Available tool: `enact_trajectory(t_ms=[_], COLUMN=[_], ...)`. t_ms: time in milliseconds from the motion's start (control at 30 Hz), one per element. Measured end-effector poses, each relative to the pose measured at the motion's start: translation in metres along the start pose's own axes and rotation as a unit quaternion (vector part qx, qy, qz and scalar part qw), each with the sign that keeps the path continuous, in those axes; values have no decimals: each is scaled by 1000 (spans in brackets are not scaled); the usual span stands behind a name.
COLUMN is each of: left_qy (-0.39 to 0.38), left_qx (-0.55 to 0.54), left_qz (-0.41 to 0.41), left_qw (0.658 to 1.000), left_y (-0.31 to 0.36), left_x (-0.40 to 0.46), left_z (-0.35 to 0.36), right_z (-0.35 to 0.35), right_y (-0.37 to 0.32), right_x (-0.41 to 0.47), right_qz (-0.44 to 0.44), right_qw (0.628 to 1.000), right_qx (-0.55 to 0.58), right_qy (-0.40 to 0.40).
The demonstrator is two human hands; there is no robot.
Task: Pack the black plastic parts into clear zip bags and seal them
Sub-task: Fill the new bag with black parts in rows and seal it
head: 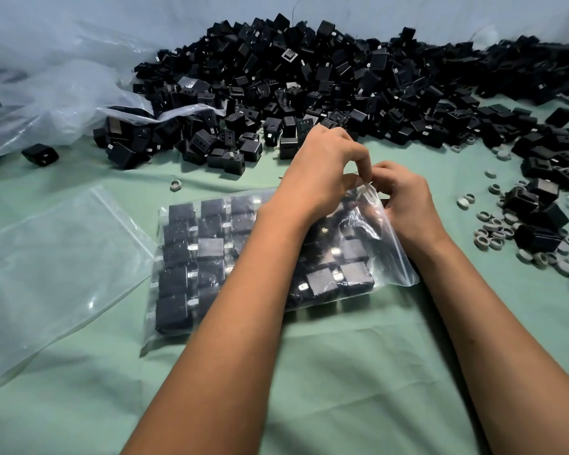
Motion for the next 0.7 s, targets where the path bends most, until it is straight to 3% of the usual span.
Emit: enact_trajectory(t_ms=[300,467,700], left_qy=[38,26,57], left_qx=[-11,-26,-108], left_qz=[15,17,-129], left_qw=[999,999,984], left_y=[3,5,-56], left_x=[0,1,-15], left_z=[-5,-3,-33], right_z=[4,7,9], right_y=[11,14,27], right_x=[-3,-5,-5], right_qz=[65,82,143], right_qw=[988,987,977], right_qx=[137,133,156], right_qy=[-32,-22,-13])
Point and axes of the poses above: each hand's wrist, its own x-axis towards the middle knuckle, its own z-axis out of the palm, y = z × x, the point moved 10 cm from there along x, towards the middle knuckle, and after that the axes turned 2 degrees about z, right-handed, at the moved point
